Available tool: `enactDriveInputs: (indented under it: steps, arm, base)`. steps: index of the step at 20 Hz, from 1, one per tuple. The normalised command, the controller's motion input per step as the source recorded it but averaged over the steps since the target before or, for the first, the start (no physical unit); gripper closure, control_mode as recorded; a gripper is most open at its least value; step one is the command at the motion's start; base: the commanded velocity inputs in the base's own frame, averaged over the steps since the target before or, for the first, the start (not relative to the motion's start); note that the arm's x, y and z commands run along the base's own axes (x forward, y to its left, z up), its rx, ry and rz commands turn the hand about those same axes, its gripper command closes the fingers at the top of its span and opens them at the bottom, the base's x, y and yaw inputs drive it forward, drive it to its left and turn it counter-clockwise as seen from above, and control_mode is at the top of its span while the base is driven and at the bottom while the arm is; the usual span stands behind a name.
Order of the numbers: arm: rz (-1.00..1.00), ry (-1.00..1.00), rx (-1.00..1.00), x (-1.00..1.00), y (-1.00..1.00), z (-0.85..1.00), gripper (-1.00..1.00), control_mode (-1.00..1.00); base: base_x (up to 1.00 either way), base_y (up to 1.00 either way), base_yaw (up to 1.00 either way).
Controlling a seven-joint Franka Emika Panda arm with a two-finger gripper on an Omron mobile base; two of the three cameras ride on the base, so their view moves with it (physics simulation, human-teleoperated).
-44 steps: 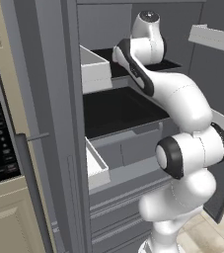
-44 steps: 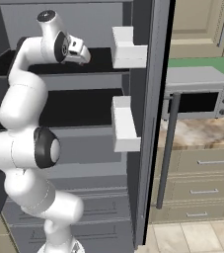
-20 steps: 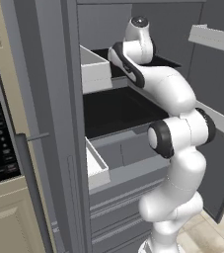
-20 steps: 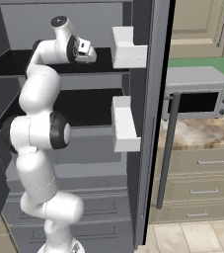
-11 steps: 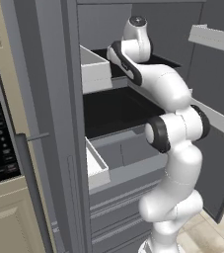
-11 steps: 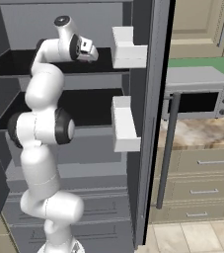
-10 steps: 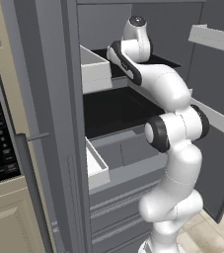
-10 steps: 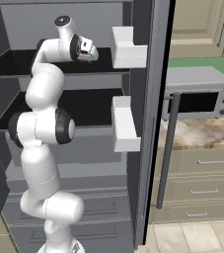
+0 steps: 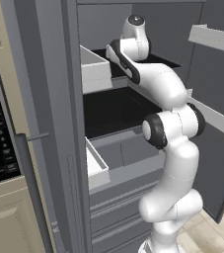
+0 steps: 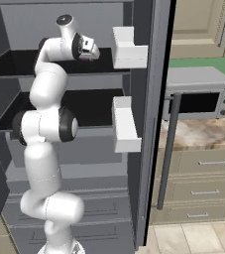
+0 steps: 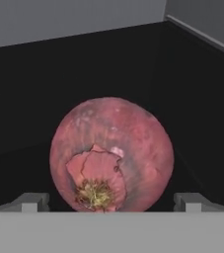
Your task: Grab the garlic and onion from the fridge, place them in the blender, close the lid, and turn on the blender to create a marinade.
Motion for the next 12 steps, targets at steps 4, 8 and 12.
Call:
enactDriveInputs:
  steps: [4, 8, 12]
  arm:
    - [0.0, -0.22, 0.0, -0.12, 0.0, 0.0, -1.0, -1.0]
    - [0.0, -0.08, 0.0, 0.0, 0.0, 0.0, -1.0, -1.0]
    - [0.0, -0.01, 0.0, 0.16, 0.0, 0.0, -1.0, -1.0]
  base:
    - [0.0, 0.0, 0.0]
    - [0.0, 0.0, 0.0]
    - [0.0, 0.0, 0.0]
